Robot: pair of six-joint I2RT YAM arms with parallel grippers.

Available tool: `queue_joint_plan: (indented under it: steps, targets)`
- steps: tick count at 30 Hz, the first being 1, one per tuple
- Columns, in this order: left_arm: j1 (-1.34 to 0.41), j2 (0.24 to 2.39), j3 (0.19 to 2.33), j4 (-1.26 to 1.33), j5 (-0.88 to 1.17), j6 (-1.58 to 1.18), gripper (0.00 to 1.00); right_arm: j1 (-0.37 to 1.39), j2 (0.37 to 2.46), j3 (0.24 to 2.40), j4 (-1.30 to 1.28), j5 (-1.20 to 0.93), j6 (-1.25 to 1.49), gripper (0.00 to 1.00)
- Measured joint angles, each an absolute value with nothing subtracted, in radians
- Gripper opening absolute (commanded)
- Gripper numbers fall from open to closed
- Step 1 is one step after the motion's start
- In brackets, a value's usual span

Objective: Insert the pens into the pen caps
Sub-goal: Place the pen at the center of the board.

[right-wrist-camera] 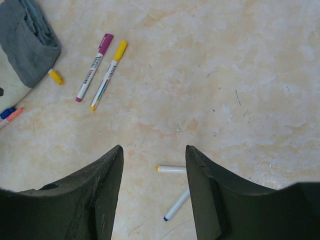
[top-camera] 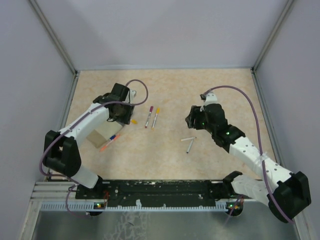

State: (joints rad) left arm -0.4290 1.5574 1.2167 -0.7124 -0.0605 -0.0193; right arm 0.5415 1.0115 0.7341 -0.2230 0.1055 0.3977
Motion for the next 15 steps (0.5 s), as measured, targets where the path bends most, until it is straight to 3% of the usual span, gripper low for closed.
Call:
queue_joint_plan:
  steps: [15]
  targets:
    - [-0.363,1.488,1.082,-0.785,-0.061,0.159,0.46,0.542,1.013,0.770,-0.213,-0.012,0.384,0.53]
